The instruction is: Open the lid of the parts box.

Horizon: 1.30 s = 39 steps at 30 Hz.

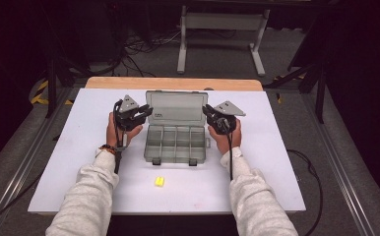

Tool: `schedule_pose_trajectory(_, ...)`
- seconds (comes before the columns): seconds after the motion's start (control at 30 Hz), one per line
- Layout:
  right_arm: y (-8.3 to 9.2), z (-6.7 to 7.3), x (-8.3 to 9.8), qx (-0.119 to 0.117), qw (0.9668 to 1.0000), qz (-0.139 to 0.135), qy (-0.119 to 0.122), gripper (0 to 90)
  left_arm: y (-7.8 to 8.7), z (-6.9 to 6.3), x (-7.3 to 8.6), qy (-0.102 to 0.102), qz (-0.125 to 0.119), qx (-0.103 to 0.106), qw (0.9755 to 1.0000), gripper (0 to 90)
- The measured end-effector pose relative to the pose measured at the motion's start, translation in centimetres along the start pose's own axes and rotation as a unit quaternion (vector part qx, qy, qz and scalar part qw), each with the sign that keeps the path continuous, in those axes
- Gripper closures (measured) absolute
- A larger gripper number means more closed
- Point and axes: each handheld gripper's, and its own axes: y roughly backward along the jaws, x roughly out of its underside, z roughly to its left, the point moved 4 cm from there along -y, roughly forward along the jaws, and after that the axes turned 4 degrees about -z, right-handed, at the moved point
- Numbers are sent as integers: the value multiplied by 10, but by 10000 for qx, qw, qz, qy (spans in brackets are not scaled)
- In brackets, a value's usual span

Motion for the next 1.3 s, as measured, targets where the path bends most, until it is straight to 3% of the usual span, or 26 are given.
schedule_pose_trajectory(0.43, -11, 0, 20, 28, 9992, 394, -54, 774, -10, 0, 14, -10, 322, -123, 9994, 752)
schedule_pose_trajectory(0.8, -16, -1, 31, 73, 9968, 794, 38, 774, -16, 2, 22, 34, 568, -169, 9982, 737)
schedule_pose_trajectory(0.9, -18, 2, 34, -48, 9958, 909, 81, 787, -20, -2, 24, -28, 610, -70, 9981, 770)
schedule_pose_trajectory(0.97, -21, 7, 37, -115, 9937, 1082, 278, 794, -22, -6, 24, -213, 707, -89, 9972, 762)
schedule_pose_trajectory(1.03, -21, 9, 36, -105, 9935, 1076, 347, 803, -24, -8, 23, -301, 740, -162, 9967, 765)
schedule_pose_trajectory(1.3, -21, 9, 37, -60, 9933, 1086, 387, 801, -23, -8, 23, -322, 786, -206, 9962, 762)
